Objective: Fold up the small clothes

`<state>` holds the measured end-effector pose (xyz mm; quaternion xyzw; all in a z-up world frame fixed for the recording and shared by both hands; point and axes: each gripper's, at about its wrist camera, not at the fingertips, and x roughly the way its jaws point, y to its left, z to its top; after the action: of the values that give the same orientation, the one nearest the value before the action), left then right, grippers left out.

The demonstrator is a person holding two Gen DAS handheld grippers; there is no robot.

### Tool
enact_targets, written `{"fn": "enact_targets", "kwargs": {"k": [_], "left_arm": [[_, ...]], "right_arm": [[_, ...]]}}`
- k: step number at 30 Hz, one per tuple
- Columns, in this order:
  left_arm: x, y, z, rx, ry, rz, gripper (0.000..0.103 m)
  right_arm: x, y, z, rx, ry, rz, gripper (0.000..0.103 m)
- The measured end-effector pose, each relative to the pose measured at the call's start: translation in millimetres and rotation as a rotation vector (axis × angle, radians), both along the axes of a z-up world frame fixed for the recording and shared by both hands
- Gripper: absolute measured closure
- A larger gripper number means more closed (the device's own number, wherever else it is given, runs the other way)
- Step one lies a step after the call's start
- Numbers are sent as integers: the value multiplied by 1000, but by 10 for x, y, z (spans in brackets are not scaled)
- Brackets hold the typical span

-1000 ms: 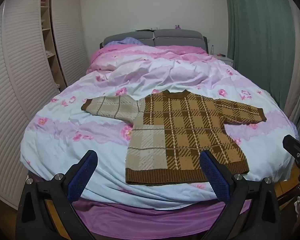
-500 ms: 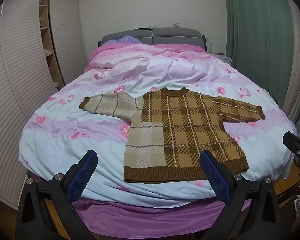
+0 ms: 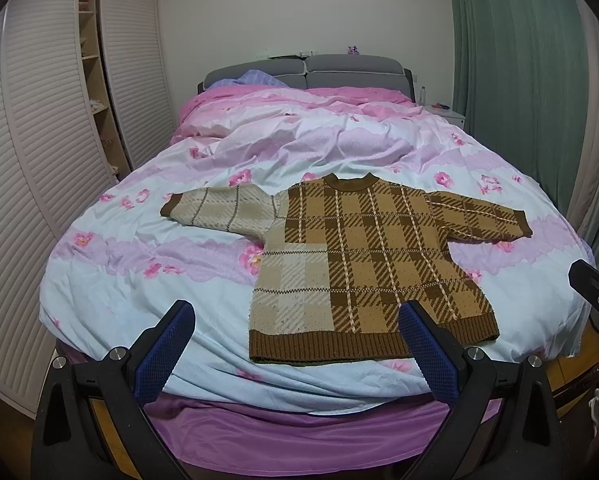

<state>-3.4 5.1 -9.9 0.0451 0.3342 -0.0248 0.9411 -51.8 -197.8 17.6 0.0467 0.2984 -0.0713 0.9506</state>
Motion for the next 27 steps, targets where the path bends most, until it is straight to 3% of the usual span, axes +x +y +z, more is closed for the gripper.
{"fn": "enact_targets", "kwargs": {"k": [27], "left_arm": [[-5, -12, -3, 8, 2, 2, 0]], "right_arm": [[-1, -23, -13, 4, -1, 0, 7]]}}
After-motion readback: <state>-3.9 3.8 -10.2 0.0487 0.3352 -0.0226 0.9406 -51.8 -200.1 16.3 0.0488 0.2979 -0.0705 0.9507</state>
